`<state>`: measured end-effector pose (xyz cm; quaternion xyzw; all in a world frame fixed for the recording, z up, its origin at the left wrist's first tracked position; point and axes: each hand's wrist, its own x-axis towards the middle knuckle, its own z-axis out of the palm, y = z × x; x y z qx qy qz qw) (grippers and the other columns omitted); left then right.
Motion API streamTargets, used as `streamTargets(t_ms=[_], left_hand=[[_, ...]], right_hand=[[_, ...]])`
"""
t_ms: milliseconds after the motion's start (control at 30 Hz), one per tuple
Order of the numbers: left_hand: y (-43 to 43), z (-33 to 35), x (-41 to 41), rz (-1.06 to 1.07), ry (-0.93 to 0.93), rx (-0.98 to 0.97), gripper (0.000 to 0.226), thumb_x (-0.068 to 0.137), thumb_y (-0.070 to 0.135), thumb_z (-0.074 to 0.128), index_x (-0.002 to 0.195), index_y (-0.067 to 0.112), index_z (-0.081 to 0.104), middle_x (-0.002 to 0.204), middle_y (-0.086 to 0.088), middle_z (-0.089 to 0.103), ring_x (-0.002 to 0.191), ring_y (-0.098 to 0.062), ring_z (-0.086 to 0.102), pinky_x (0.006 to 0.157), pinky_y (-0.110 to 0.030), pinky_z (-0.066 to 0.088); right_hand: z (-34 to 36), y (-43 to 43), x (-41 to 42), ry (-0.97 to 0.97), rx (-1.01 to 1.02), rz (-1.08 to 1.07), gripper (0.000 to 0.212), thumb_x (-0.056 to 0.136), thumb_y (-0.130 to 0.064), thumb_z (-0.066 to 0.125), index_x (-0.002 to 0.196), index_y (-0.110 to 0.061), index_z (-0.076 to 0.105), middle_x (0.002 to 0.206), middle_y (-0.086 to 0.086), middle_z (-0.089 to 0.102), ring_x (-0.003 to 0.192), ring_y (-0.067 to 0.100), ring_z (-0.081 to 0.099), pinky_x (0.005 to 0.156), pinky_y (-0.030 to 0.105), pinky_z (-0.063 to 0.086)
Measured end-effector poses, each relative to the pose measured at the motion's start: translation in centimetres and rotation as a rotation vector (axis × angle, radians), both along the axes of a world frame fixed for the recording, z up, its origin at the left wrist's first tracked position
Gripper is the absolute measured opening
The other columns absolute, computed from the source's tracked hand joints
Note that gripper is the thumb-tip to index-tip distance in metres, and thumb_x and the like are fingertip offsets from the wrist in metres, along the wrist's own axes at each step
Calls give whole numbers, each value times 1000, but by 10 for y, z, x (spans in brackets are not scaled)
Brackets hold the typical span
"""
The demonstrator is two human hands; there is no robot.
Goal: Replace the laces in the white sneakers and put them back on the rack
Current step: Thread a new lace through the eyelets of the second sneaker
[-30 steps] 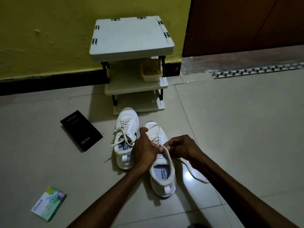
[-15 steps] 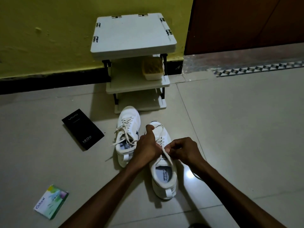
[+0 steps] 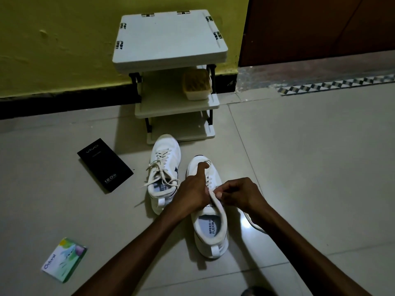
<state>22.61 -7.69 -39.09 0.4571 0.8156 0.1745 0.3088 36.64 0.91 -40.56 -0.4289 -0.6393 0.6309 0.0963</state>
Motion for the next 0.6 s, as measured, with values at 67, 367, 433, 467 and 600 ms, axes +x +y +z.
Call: streamTargets(t_ms=[67,367,433,467,600], left_hand=[[2,1,-4,-33,-18,-30,90,78,22,69,149,27,14,101,-11,68,95,-32,64,84,-40,52],[-4,-10,3,125,-16,81,63,80,26,69,130,21,31,96,-7,69,90,-29,65,81,-41,52],[-6,-10,7,127,-19,86,53,84,24,65,125,19,32,96,-6,68,90,-29,65,81,-42,52],[-7,-10,9,134,-11,85,48,86,24,62,123,19,33,97,-6,68,91,-28,64,80,-41,51],[-13,-13,18,216,-87,132,39,88,22,60,120,20,39,97,-6,69,92,-26,64,79,-38,51]], right_hand=[[0,2,0,26,-77,-8,9,78,-1,78,86,-2,77,84,18,74,77,25,71,77,32,60],[-1,3,3,4,-79,10,5,82,-6,76,86,-3,77,78,11,74,66,16,67,61,21,54],[-1,3,3,-2,-37,27,6,80,-6,78,86,-5,78,82,12,75,72,19,69,66,24,56],[-1,2,3,-8,-19,33,7,78,-5,79,86,-6,78,83,12,75,74,20,70,68,26,57],[-2,0,3,-24,67,57,11,74,-4,81,81,-13,79,79,5,75,82,24,73,79,35,60]])
